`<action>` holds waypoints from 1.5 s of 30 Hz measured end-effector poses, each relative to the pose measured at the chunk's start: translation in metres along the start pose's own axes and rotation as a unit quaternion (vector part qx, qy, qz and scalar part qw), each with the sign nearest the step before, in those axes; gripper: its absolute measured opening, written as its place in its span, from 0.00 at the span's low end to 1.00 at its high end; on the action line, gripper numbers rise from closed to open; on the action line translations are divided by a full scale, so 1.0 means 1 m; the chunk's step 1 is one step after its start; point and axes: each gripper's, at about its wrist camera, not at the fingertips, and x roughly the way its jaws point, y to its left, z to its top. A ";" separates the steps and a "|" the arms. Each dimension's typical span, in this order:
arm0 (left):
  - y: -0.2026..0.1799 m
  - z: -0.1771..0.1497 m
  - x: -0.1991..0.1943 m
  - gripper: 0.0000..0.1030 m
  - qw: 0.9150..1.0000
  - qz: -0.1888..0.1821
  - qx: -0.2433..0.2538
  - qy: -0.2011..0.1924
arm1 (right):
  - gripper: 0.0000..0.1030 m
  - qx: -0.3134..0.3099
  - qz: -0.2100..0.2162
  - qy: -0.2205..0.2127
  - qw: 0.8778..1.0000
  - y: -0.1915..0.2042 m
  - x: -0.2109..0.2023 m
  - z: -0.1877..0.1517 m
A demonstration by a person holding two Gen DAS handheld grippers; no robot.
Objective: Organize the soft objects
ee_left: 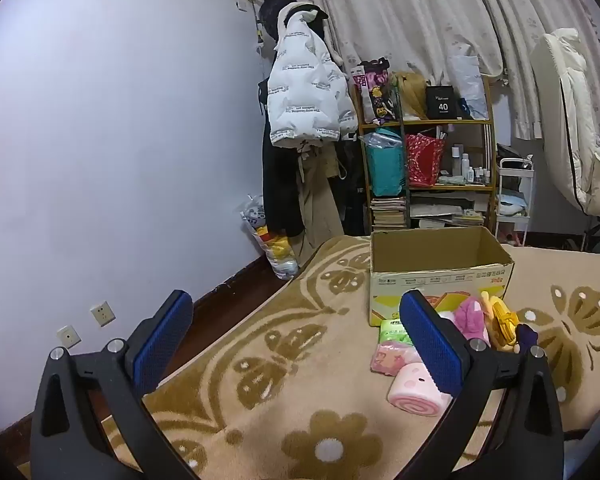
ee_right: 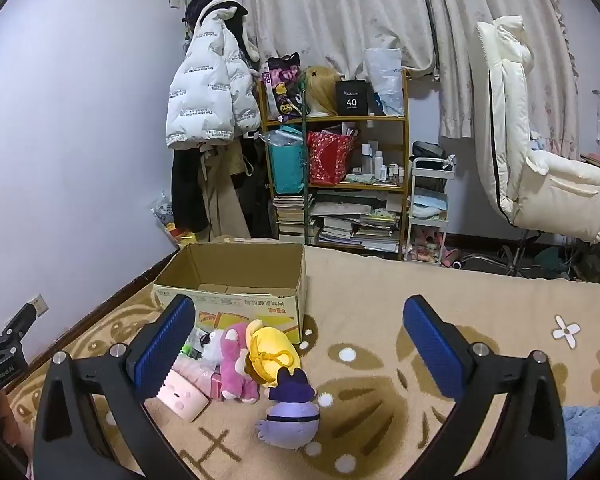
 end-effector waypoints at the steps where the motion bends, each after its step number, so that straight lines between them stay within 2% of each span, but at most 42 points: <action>1: 0.000 0.000 0.000 0.99 1.000 0.000 0.000 -0.002 | 1.00 0.000 0.000 -0.001 1.000 -0.001 0.000 0.000; 16: -0.004 0.001 -0.001 0.99 1.000 -0.002 0.003 0.000 | 1.00 0.000 -0.003 -0.008 1.000 -0.008 -0.004 0.008; 45: -0.004 0.004 -0.006 0.99 1.000 -0.003 0.009 -0.008 | 1.00 -0.002 0.002 -0.011 1.000 -0.006 -0.004 0.000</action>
